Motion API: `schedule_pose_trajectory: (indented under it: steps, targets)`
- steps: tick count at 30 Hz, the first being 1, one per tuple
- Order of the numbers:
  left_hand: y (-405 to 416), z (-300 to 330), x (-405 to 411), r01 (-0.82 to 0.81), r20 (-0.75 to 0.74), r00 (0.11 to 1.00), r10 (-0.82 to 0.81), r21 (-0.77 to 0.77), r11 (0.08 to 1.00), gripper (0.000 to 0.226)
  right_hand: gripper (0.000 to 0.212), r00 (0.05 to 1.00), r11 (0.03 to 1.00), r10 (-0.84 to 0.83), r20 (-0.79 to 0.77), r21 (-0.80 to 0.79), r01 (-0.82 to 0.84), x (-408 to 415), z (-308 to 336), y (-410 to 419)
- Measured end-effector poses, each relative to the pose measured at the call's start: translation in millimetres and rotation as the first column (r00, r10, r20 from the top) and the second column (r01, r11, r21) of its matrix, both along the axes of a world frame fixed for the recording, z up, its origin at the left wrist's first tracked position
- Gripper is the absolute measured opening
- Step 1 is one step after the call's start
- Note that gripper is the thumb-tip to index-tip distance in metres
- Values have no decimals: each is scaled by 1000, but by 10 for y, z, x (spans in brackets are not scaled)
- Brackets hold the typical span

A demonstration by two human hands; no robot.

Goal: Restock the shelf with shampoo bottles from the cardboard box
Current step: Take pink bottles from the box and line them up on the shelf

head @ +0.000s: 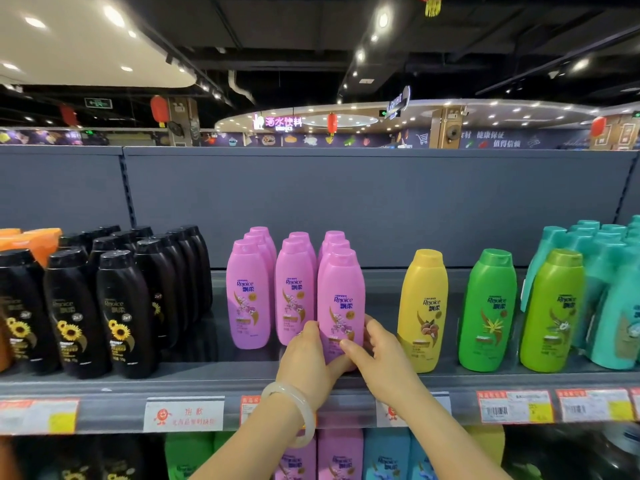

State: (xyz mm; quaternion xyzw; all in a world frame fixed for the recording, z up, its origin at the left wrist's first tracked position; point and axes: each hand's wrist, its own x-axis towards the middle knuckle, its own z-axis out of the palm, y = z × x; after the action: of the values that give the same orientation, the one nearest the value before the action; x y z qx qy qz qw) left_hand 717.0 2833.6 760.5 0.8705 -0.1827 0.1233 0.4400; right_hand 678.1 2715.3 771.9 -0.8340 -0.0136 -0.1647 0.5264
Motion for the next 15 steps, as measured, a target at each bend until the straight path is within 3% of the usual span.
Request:
schedule_pose_trajectory:
  steps: [9,12,15]
  targets:
    - [-22,28,-50,-31,8,1000,30,26,999,41,45,1000,1000,15,17,-9,-15,15,-19,-54]
    - [3,62,-131,6,62,998,-1,-85,996,48,49,998,997,52,37,63,-54,-28,0,-71]
    - [120,-40,-270,-65,148,985,85,-138,988,62,54,980,986,-62,189,162,32,-114,-125,-23]
